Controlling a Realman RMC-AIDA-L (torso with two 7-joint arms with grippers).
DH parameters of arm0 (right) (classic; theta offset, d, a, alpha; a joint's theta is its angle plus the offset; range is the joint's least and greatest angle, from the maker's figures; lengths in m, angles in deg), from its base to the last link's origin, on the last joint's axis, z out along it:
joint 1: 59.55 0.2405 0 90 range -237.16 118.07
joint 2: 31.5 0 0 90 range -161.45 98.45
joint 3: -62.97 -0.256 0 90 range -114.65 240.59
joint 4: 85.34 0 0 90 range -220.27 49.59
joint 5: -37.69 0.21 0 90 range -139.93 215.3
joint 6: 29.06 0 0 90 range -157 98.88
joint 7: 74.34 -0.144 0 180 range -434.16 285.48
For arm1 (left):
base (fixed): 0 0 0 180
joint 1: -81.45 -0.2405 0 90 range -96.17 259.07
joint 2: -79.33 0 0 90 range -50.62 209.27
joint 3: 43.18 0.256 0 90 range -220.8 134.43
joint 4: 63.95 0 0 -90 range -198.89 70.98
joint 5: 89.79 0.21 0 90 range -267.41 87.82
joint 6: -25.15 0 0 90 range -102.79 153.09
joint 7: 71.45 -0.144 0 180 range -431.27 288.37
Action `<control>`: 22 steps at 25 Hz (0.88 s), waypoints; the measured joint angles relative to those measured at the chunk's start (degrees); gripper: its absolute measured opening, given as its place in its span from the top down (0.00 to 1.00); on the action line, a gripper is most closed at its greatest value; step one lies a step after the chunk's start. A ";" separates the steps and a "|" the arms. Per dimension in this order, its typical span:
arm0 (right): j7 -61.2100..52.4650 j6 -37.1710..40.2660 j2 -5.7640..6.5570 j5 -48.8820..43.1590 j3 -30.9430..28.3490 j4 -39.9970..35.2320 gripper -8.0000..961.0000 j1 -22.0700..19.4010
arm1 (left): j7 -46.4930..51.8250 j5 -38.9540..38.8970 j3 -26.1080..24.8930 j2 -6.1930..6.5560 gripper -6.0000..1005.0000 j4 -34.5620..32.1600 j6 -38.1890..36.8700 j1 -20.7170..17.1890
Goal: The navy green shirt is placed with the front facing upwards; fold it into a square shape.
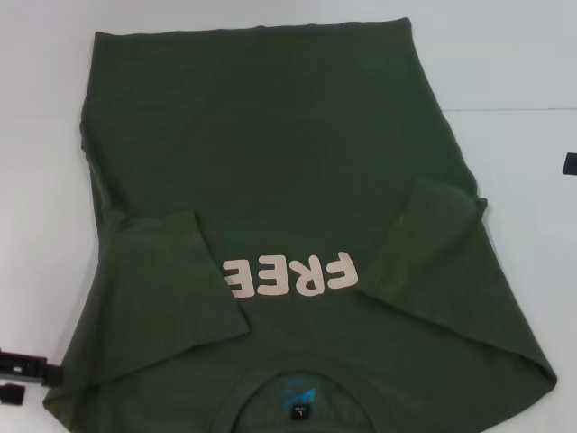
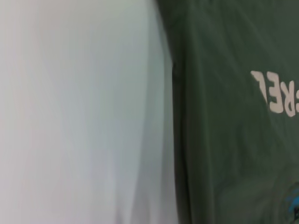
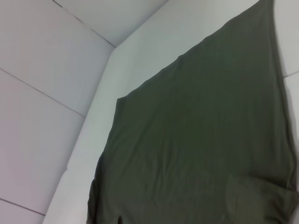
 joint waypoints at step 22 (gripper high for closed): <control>1.55 -1.22 0.02 0.04 0.08 2.21 0.11 0.40 | 0.88 1.06 4.33 -3.13 0.10 -0.34 2.69 2.11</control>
